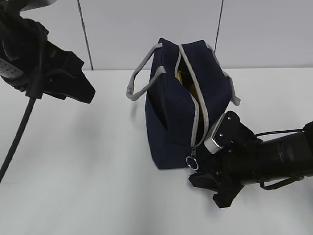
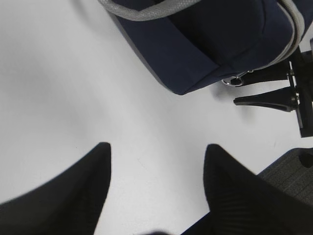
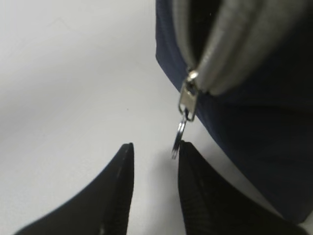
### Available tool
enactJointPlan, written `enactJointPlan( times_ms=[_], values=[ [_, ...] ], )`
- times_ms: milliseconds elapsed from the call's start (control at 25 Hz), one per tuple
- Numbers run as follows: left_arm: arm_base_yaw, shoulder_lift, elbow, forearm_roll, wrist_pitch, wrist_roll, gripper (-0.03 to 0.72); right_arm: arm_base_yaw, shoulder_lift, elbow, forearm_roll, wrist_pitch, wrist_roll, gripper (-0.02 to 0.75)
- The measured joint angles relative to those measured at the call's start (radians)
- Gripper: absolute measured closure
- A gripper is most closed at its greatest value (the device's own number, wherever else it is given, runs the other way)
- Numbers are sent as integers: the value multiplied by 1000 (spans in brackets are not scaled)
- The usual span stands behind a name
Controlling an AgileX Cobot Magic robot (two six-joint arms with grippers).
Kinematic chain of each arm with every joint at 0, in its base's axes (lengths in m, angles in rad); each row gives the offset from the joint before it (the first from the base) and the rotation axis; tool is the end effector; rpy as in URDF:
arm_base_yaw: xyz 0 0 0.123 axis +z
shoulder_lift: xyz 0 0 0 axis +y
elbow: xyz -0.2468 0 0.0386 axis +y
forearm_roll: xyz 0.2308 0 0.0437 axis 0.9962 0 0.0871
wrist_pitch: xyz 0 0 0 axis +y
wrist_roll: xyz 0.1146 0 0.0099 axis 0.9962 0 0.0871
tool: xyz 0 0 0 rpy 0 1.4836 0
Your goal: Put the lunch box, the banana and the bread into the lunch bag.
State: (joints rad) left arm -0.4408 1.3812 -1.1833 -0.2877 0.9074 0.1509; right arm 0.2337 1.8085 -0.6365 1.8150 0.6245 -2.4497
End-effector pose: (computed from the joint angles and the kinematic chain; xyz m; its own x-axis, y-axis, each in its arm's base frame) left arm 0.2486 -0.1457 0.2759 -0.7750 0.3340 -0.5365 0.5030 0.8400 -0.2037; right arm 0.2606 0.1292 0.0832 -0.3532 -0.5486 -0.7578 -0.8640 0.5020 0.0393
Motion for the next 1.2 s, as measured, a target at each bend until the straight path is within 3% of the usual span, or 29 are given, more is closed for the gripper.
enactJointPlan(
  times_ms=[1200],
  values=[
    [0, 0, 0, 11, 1, 3, 285, 0, 0, -18, 0, 2, 73, 503]
  ],
)
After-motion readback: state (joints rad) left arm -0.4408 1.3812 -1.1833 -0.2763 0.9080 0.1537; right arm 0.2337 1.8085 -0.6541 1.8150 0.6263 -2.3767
